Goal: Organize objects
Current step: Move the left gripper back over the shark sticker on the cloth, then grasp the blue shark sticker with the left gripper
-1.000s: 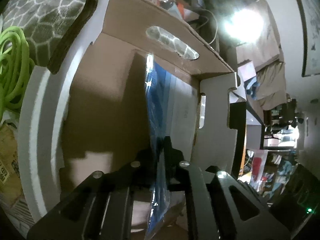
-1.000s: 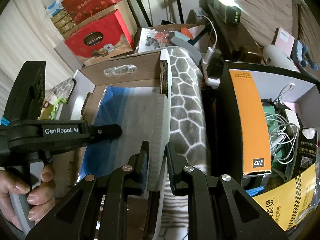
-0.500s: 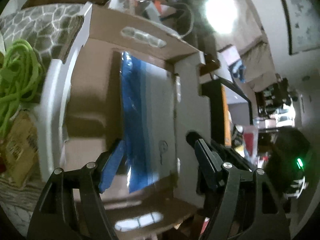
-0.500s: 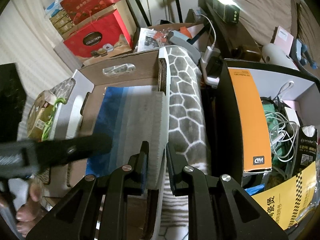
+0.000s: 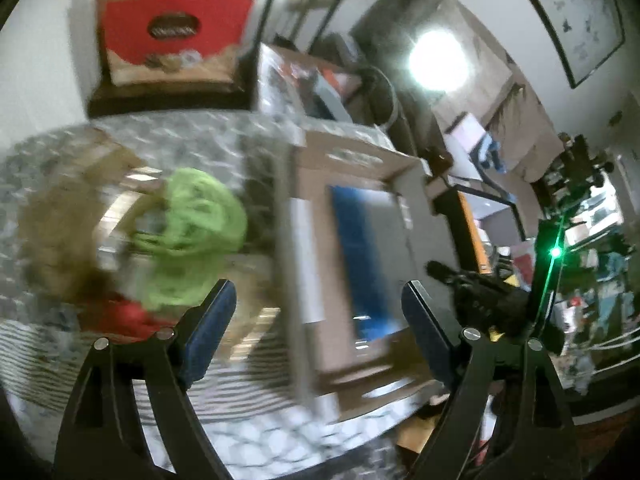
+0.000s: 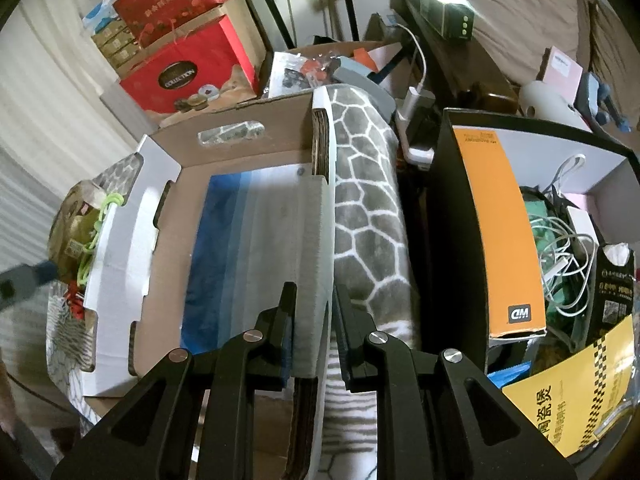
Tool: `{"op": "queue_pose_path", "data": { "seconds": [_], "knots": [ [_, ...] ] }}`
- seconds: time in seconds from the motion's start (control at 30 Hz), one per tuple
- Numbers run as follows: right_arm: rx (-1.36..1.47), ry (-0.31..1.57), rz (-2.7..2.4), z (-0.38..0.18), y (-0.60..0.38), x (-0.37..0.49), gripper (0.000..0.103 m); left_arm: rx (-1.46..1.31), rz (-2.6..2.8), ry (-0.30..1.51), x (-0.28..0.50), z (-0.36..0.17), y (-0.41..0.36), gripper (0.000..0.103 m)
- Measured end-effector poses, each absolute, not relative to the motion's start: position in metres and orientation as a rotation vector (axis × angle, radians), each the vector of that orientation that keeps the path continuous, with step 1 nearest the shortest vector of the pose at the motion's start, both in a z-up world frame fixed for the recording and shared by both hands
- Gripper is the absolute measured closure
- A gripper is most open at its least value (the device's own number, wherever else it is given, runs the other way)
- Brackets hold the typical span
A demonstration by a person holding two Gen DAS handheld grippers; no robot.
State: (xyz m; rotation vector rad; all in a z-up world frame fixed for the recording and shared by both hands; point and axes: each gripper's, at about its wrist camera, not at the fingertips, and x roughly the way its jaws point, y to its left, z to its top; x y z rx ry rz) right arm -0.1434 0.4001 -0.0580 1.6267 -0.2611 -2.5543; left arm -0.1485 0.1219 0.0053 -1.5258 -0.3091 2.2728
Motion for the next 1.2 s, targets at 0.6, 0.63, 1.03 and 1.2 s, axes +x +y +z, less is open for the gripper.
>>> {"op": "queue_pose_path", "data": {
  "seconds": [0.6, 0.63, 1.03, 1.2],
  "knots": [
    [1.632, -0.253, -2.565, -0.055, 0.400, -0.141, 0.084, -1.675, 2.556, -0.156, -0.111, -0.049, -0.039, 0.020],
    [1.632, -0.254, -2.564, -0.055, 0.400, -0.140, 0.084, -1.685, 2.561, -0.132, -0.109, -0.057, -0.039, 0.020],
    [1.639, -0.237, -2.567, -0.057, 0.394, -0.139, 0.083, -1.726, 2.553, -0.016, -0.110, -0.098, -0.023, 0.020],
    [1.641, -0.240, -2.565, -0.058, 0.395, -0.139, 0.083, -1.736, 2.565, -0.019, -0.111, -0.106, -0.024, 0.022]
  ]
}}
